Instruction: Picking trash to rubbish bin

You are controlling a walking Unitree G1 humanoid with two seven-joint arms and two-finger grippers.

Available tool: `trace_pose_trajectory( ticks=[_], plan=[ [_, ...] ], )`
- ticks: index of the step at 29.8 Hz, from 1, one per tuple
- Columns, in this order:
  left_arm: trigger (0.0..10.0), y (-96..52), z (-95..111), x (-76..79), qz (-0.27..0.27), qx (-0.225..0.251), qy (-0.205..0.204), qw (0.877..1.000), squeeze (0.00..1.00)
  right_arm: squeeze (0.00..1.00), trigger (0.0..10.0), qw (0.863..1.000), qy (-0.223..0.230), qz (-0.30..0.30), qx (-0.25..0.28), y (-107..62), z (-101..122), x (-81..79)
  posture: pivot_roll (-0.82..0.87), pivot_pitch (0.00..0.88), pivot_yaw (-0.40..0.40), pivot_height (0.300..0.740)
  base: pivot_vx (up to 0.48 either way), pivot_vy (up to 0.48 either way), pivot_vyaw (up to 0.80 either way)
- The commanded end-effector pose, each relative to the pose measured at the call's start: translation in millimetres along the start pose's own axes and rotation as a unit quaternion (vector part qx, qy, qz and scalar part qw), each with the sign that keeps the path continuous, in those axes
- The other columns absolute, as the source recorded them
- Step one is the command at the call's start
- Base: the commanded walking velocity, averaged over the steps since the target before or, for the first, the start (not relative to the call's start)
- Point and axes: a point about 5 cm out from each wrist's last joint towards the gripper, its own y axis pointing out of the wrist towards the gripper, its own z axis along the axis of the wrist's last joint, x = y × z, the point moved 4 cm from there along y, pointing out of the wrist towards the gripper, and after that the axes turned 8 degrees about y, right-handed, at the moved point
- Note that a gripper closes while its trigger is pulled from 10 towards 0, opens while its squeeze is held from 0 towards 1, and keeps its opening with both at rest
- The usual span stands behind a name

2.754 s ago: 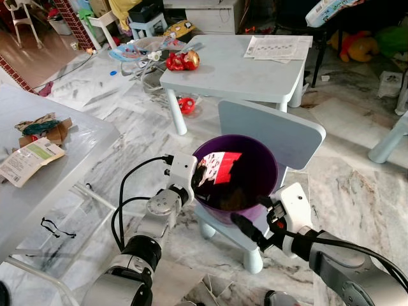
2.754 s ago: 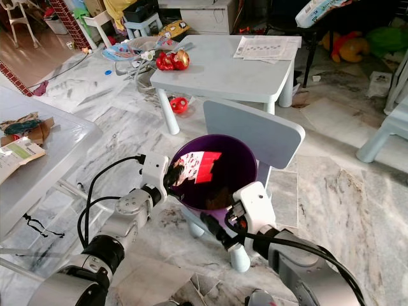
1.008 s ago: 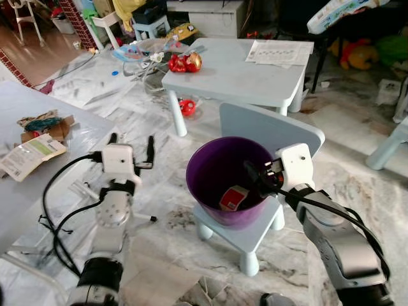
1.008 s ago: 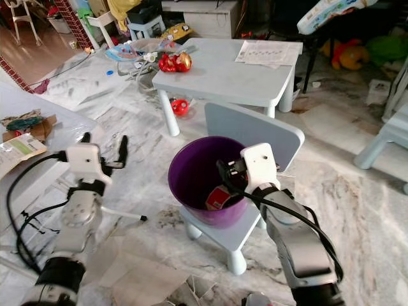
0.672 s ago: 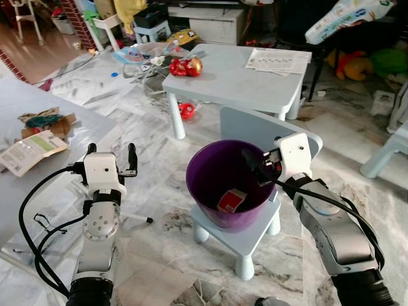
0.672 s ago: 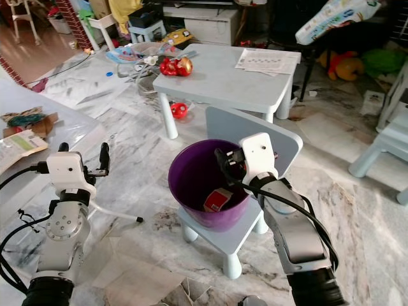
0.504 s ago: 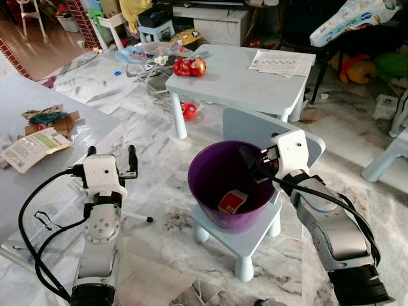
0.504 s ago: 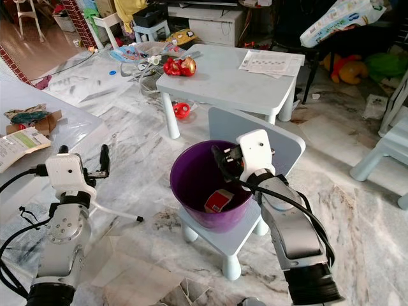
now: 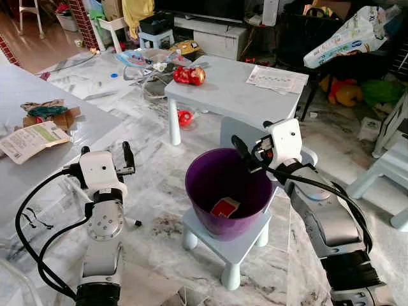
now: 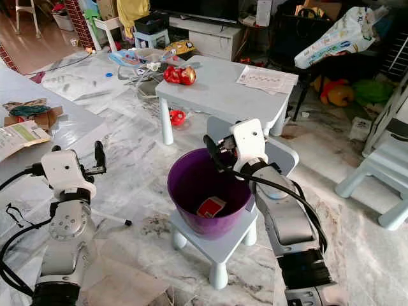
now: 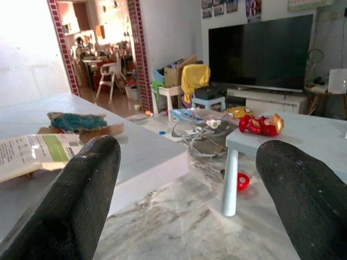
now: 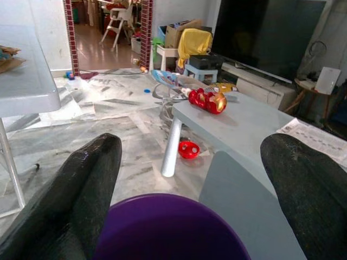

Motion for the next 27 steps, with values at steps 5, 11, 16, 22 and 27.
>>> trace_pose_trajectory(
  ticks=[5, 11, 16, 22, 27],
  plan=[
    [10.0, 5.3, 8, 4.2, -0.012, 0.007, -0.001, 1.000, 0.00, 0.96, 10.0, 1.000, 0.010, -0.020, 0.014, -3.1, 2, 4.4, -0.05, 0.036, 0.033, 0.740, 0.000, 0.000, 0.00],
    [10.0, 9.3, 11, 10.1, -0.028, 0.010, 0.004, 1.000, 0.00, 0.96, 10.0, 0.999, 0.004, -0.035, 0.025, -5.0, 4, 6.5, -0.05, 0.049, 0.048, 0.740, 0.000, 0.000, 0.00],
    [10.0, 11.6, 15, 14.4, -0.033, 0.013, 0.004, 0.999, 0.00, 0.96, 10.0, 0.998, 0.004, -0.050, 0.032, -5.3, 5, 9.8, -0.05, 0.052, 0.059, 0.740, 0.000, 0.000, 0.72],
    [10.0, 14.2, 19, 15.9, -0.036, 0.018, 0.006, 0.999, 0.00, 0.96, 10.0, 0.998, 0.002, -0.053, 0.034, -5.5, 5, 10.3, -0.05, 0.054, 0.070, 0.740, 0.000, 0.000, 0.80],
    [10.0, 15.0, 19, 16.0, -0.035, 0.015, 0.005, 0.999, 0.00, 0.96, 10.0, 0.998, 0.003, -0.058, 0.035, -5.5, 5, 13.3, -0.04, 0.057, 0.072, 0.740, 0.000, 0.000, 0.80]
  ],
)
